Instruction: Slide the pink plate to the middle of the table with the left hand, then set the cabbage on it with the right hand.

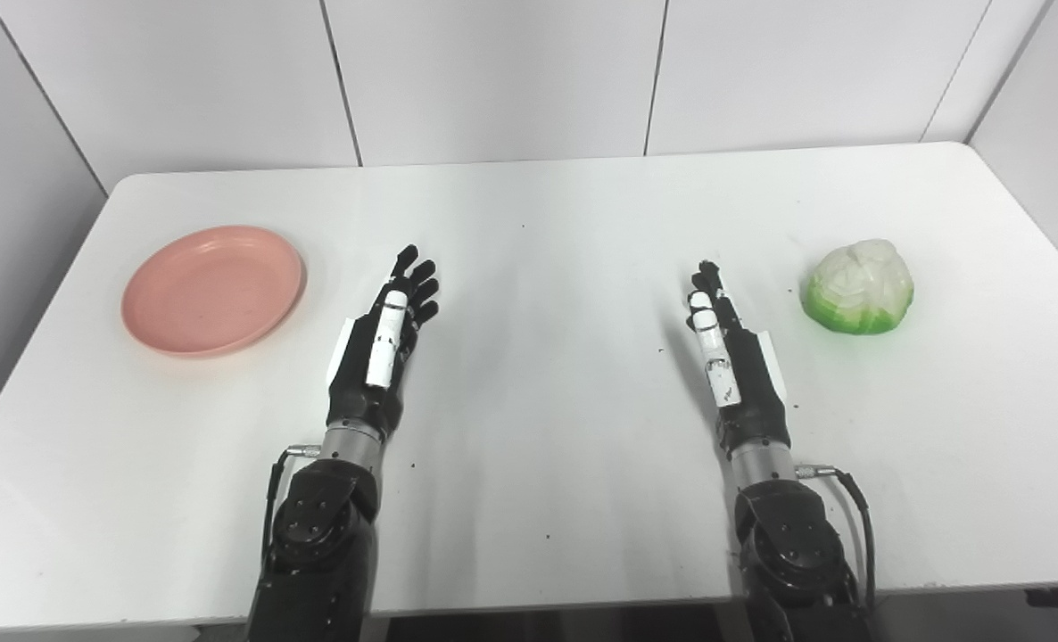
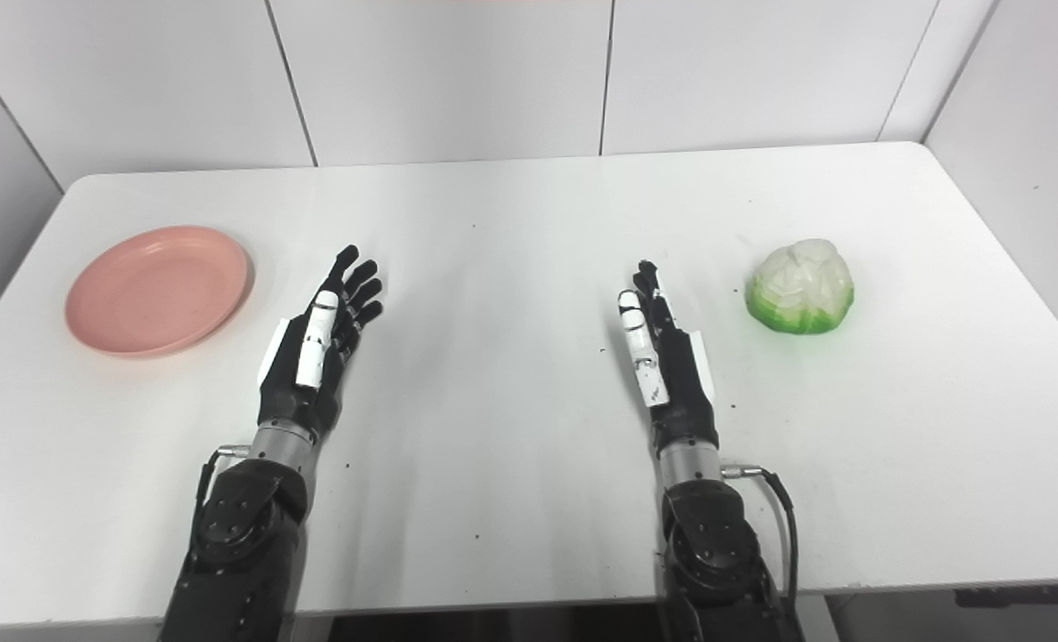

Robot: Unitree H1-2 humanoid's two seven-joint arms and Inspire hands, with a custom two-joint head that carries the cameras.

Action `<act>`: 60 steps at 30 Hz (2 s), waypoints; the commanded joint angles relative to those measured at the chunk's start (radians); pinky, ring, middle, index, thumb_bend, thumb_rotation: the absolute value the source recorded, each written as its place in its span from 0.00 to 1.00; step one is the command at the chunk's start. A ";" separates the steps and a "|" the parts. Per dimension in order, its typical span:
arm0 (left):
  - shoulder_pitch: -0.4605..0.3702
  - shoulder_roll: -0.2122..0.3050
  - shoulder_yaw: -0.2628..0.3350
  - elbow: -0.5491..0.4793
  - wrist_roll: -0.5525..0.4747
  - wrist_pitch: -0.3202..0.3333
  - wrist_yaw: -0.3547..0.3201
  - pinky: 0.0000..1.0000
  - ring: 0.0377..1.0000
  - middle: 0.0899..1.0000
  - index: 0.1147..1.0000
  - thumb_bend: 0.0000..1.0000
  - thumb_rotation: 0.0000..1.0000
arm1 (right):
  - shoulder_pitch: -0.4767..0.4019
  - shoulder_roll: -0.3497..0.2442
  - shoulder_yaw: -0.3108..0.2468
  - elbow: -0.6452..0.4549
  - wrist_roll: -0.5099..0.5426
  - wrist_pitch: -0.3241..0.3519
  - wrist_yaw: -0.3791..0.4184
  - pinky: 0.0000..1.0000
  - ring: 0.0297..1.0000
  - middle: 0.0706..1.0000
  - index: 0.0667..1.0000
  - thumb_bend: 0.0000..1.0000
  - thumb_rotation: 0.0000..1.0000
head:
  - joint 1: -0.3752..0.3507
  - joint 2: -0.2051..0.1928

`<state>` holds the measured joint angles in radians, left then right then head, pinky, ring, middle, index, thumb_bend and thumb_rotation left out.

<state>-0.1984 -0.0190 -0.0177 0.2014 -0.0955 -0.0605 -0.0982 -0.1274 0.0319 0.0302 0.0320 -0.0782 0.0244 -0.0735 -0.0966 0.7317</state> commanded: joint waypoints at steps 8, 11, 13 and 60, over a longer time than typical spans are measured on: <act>0.050 0.003 0.001 0.069 -0.001 -0.024 -0.006 0.92 0.93 0.92 0.93 0.39 1.00 | 0.003 0.000 0.003 0.022 0.004 -0.014 0.010 0.95 0.95 0.95 0.96 0.21 1.00 | 0.001 0.000; 0.050 0.003 0.000 0.069 0.001 -0.023 -0.005 0.92 0.93 0.93 0.93 0.39 1.00 | 0.003 -0.001 0.004 0.023 0.004 -0.015 0.011 0.94 0.95 0.96 0.96 0.22 1.00 | 0.002 -0.003; 0.050 0.004 -0.001 0.070 0.004 -0.025 -0.004 0.92 0.93 0.93 0.93 0.39 1.00 | 0.003 -0.001 0.004 0.025 0.004 -0.021 0.010 0.94 0.94 0.95 0.96 0.21 1.00 | 0.002 -0.003; -0.048 -0.091 -0.044 0.378 0.126 -0.245 0.097 0.89 0.92 0.93 0.94 0.38 1.00 | -0.015 -0.092 -0.040 0.166 0.131 -0.171 0.109 1.00 0.99 1.00 1.00 0.09 1.00 | 0.413 -0.226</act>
<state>-0.3518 -0.0996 -0.0542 0.4665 0.0281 -0.2817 -0.0072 -0.1927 -0.0438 0.0028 0.1620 0.0489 -0.1231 0.0265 0.3160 0.5047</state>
